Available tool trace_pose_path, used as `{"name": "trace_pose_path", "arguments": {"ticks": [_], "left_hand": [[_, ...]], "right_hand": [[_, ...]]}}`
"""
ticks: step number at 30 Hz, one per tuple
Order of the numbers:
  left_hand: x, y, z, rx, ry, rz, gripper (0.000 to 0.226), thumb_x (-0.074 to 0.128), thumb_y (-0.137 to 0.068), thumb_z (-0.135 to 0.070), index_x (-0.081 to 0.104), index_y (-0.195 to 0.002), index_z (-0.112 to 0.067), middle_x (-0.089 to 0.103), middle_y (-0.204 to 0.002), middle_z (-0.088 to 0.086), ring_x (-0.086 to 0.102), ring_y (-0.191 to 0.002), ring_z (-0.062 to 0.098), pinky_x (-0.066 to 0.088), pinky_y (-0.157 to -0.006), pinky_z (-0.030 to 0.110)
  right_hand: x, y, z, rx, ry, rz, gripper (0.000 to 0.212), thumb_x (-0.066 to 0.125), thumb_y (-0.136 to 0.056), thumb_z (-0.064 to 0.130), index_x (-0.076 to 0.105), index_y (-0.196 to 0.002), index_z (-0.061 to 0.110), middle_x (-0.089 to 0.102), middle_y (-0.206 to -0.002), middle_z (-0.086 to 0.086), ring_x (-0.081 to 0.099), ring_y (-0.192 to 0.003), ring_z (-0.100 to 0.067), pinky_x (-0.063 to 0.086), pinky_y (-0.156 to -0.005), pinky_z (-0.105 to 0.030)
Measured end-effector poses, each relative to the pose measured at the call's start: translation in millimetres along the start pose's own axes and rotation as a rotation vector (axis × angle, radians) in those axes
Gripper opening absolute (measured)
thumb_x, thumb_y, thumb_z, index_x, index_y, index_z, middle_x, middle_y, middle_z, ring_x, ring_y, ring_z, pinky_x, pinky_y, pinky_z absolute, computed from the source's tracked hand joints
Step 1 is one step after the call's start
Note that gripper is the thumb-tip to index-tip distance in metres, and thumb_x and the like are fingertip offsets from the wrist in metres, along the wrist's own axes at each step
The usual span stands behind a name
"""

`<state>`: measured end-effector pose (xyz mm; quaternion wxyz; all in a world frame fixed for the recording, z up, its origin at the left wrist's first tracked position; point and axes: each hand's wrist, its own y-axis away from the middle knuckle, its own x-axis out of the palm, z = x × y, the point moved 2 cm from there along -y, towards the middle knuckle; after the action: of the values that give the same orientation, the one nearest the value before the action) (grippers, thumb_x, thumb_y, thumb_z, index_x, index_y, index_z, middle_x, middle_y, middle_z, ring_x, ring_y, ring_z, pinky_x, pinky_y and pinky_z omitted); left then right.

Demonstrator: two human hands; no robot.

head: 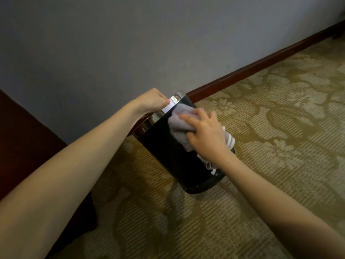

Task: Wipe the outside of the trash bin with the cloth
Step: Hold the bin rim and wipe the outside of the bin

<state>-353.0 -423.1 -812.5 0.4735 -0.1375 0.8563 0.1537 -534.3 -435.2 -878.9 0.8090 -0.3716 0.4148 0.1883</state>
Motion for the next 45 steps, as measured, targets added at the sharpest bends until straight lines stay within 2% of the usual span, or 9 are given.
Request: {"name": "trace_pose_path", "arguments": {"ticks": [5, 12, 17, 20, 24, 31, 38, 41, 45], "left_hand": [[1, -2, 0, -0.016, 0.018, 0.009, 0.043, 0.050, -0.091, -0.023, 0.031, -0.052, -0.021, 0.032, -0.054, -0.002, 0.027, -0.048, 0.013, 0.026, -0.048, 0.025], [-2, -1, -3, -0.027, 0.004, 0.024, 0.041, 0.049, -0.086, -0.015, 0.029, -0.050, -0.019, 0.025, -0.044, -0.006, 0.017, -0.038, 0.011, 0.015, -0.043, 0.026], [2, 6, -4, 0.033, 0.005, 0.062, 0.025, 0.052, -0.090, -0.021, 0.048, -0.065, -0.018, 0.039, -0.065, 0.006, 0.036, -0.062, 0.015, 0.027, -0.057, 0.027], [3, 8, -5, 0.053, 0.011, 0.072, 0.016, 0.052, -0.091, -0.020, 0.053, -0.076, -0.016, 0.041, -0.072, 0.007, 0.037, -0.070, 0.015, 0.028, -0.059, 0.028], [5, 7, -3, 0.072, 0.060, 0.053, 0.036, 0.052, -0.092, -0.019, 0.039, -0.059, -0.020, 0.032, -0.061, 0.003, 0.028, -0.059, 0.014, 0.020, -0.053, 0.030], [5, 8, 1, 0.074, 0.040, 0.038, 0.039, 0.050, -0.095, -0.020, 0.038, -0.057, -0.020, 0.033, -0.057, -0.003, 0.028, -0.052, 0.009, 0.023, -0.052, 0.029], [3, 24, 22, 0.071, 0.113, 0.064, 0.031, 0.047, -0.097, -0.020, 0.046, -0.066, -0.014, 0.041, -0.063, 0.002, 0.037, -0.060, 0.012, 0.031, -0.062, 0.029], [1, 34, 27, 0.079, 0.132, 0.079, 0.035, 0.046, -0.097, -0.017, 0.044, -0.063, -0.011, 0.038, -0.060, 0.001, 0.035, -0.058, 0.013, 0.030, -0.060, 0.030], [-1, 51, 41, 0.055, 0.132, 0.171, 0.029, 0.044, -0.099, -0.021, 0.062, -0.091, 0.000, 0.067, -0.084, 0.014, 0.063, -0.080, 0.022, 0.047, -0.078, 0.039]], "right_hand": [[-6, -7, -25, 0.242, -0.060, -0.021, 0.048, 0.050, -0.084, 0.018, 0.051, -0.131, 0.030, 0.050, -0.125, -0.002, 0.041, -0.102, -0.032, 0.039, -0.077, -0.038], [16, 42, 42, -0.299, 0.346, 0.029, 0.041, 0.053, -0.078, 0.026, 0.059, -0.119, 0.025, 0.058, -0.121, -0.007, 0.052, -0.098, -0.037, 0.045, -0.073, -0.046], [51, 81, 76, -0.609, 0.519, 0.354, 0.030, 0.043, -0.083, 0.027, 0.070, -0.098, 0.026, 0.055, -0.124, -0.006, 0.052, -0.106, -0.033, 0.046, -0.075, -0.045], [38, 69, 68, -0.519, 0.381, 0.268, 0.029, 0.043, -0.082, 0.030, 0.066, -0.101, 0.028, 0.055, -0.117, 0.000, 0.050, -0.100, -0.028, 0.045, -0.070, -0.043], [13, 45, 41, -0.346, 0.163, 0.127, 0.040, 0.064, -0.075, 0.028, 0.061, -0.115, 0.032, 0.055, -0.117, -0.002, 0.046, -0.094, -0.029, 0.042, -0.070, -0.043], [-2, 27, -28, 0.091, -0.187, -0.078, 0.050, 0.058, -0.078, 0.015, 0.058, -0.125, 0.031, 0.054, -0.121, -0.002, 0.044, -0.097, -0.027, 0.041, -0.078, -0.036], [1, 4, -89, 0.567, -0.612, 0.168, 0.022, 0.054, -0.073, 0.003, 0.068, -0.087, 0.013, 0.064, -0.086, -0.004, 0.061, -0.082, -0.022, 0.046, -0.069, -0.033], [0, 5, -81, 0.561, -0.576, 0.203, 0.022, 0.053, -0.069, 0.005, 0.066, -0.088, 0.005, 0.060, -0.076, -0.005, 0.057, -0.074, -0.022, 0.042, -0.062, -0.031], [1, 22, -41, 0.340, -0.404, 0.132, 0.044, 0.053, -0.071, 0.022, 0.064, -0.112, 0.031, 0.053, -0.103, 0.005, 0.051, -0.095, -0.022, 0.044, -0.080, -0.036]]}}
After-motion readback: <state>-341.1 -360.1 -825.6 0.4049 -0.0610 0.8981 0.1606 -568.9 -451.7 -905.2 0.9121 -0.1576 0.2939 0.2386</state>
